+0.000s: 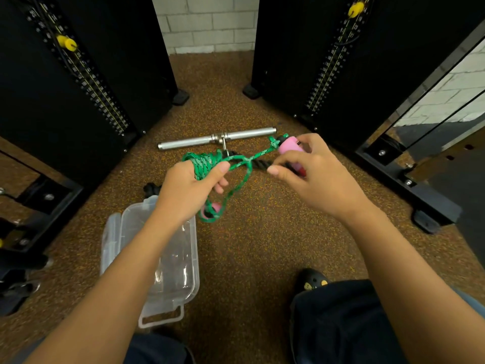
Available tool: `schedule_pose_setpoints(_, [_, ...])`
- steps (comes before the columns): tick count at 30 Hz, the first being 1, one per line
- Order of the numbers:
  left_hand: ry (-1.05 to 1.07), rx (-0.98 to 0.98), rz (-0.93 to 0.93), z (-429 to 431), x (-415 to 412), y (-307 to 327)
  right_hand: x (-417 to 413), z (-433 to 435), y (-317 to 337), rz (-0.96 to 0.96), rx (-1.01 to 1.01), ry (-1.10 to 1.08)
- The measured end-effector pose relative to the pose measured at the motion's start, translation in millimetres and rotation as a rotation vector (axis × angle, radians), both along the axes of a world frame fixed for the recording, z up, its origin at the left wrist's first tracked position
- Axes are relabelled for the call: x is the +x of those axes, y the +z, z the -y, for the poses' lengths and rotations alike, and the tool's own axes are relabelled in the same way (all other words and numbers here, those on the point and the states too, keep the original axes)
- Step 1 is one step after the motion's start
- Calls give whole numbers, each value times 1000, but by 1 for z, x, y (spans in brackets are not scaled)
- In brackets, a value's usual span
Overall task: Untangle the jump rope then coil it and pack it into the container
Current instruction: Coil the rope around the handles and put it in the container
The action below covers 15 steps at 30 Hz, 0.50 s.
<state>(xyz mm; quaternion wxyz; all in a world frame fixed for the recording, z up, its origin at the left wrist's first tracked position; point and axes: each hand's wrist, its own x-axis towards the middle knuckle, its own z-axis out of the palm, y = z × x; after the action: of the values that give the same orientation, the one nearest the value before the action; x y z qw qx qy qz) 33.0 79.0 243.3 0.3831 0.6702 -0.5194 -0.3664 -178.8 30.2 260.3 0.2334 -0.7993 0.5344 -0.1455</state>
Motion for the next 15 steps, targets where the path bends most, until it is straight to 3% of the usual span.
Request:
schedule_pose_setpoints(4, [186,-70,35,3,12,0,-19,10,2,-139,61,-49])
schedule_pose_setpoints(12, [464,-181,-98,6,21,-1,-22,8,-31,-579,641,-113])
schedule_pose_setpoints(15, [555,-176,-199,7,21,-1,-10,2,-46,-674,677,-75])
